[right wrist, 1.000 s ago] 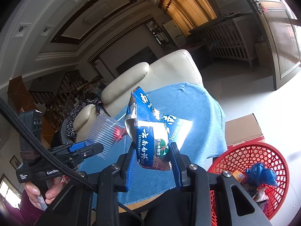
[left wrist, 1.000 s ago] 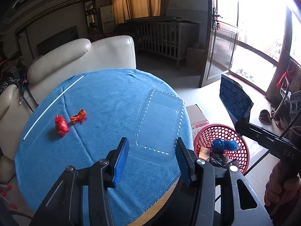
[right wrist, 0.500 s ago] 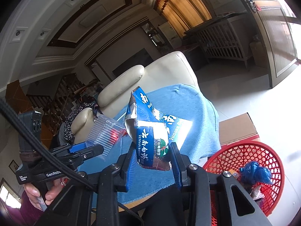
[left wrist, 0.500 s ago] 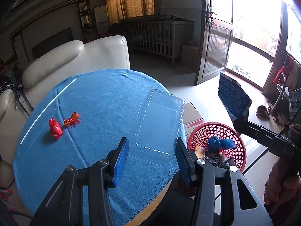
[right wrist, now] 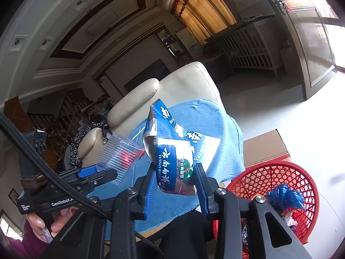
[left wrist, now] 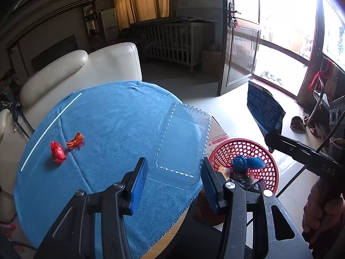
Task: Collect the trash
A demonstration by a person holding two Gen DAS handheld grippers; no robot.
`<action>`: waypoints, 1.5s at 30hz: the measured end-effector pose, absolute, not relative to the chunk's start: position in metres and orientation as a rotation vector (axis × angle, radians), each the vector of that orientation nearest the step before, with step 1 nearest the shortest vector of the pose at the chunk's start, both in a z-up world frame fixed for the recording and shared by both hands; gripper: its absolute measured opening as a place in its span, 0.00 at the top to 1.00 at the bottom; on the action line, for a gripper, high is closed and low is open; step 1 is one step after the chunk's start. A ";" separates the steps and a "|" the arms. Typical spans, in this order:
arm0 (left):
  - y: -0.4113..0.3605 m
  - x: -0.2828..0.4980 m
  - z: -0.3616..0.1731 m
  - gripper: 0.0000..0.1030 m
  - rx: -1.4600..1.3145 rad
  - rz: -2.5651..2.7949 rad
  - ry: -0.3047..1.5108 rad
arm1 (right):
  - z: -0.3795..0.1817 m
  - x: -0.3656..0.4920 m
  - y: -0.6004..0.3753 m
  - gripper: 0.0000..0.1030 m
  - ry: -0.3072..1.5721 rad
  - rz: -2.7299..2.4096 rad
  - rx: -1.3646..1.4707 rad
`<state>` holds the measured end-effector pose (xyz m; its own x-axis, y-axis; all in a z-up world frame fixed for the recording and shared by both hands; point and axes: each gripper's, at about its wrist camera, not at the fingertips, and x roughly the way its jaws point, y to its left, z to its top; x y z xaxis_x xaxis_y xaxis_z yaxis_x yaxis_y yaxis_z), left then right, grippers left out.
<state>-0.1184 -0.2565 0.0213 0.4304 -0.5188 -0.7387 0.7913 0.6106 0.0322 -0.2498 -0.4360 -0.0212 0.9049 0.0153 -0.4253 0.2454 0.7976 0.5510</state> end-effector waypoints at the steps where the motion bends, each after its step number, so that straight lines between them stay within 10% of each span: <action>1: -0.258 -0.119 0.021 0.50 0.409 -0.849 0.757 | -0.021 -0.251 -0.437 0.65 0.428 -0.128 0.642; 45: -0.305 -0.141 0.014 0.50 0.461 -0.969 0.740 | -0.031 -0.291 -0.462 0.65 0.416 -0.216 0.713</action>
<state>-0.1410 -0.3047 0.0143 0.3558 -0.5695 -0.7410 0.8648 0.5012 0.0301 -0.2910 -0.4621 -0.0314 0.8966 -0.0516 -0.4398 0.3305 0.7391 0.5870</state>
